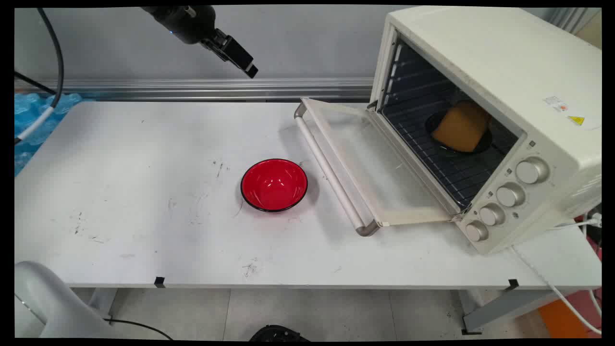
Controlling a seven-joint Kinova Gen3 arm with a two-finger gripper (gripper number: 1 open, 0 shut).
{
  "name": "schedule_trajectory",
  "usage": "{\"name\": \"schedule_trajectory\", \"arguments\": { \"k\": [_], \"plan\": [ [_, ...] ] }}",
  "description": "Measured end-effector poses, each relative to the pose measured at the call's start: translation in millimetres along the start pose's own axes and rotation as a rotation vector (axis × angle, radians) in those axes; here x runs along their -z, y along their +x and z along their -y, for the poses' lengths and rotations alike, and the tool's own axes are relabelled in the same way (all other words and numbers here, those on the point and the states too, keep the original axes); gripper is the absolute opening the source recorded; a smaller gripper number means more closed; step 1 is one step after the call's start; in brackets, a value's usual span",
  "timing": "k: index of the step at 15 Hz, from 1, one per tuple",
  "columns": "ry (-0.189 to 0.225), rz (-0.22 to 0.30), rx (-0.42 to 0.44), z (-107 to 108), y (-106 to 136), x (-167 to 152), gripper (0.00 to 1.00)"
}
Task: Close the oven
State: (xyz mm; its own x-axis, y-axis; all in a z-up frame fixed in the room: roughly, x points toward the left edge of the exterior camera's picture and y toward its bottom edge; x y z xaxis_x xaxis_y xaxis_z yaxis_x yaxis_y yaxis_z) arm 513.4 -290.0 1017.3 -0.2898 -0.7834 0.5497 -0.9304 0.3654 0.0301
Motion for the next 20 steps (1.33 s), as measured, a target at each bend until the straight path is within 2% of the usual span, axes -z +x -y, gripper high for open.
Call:
{"name": "schedule_trajectory", "arguments": {
  "k": [3,8,15,20],
  "plan": [
    [-0.016,0.016,-0.037,-2,0,-3,1.0],
    [-0.092,0.066,-0.166,-12,-4,-6,1.0],
    [-0.22,0.118,-0.343,-35,-12,-6,1.0],
    [-0.265,0.123,-0.412,-51,-18,-25,1.0]
  ]
}}
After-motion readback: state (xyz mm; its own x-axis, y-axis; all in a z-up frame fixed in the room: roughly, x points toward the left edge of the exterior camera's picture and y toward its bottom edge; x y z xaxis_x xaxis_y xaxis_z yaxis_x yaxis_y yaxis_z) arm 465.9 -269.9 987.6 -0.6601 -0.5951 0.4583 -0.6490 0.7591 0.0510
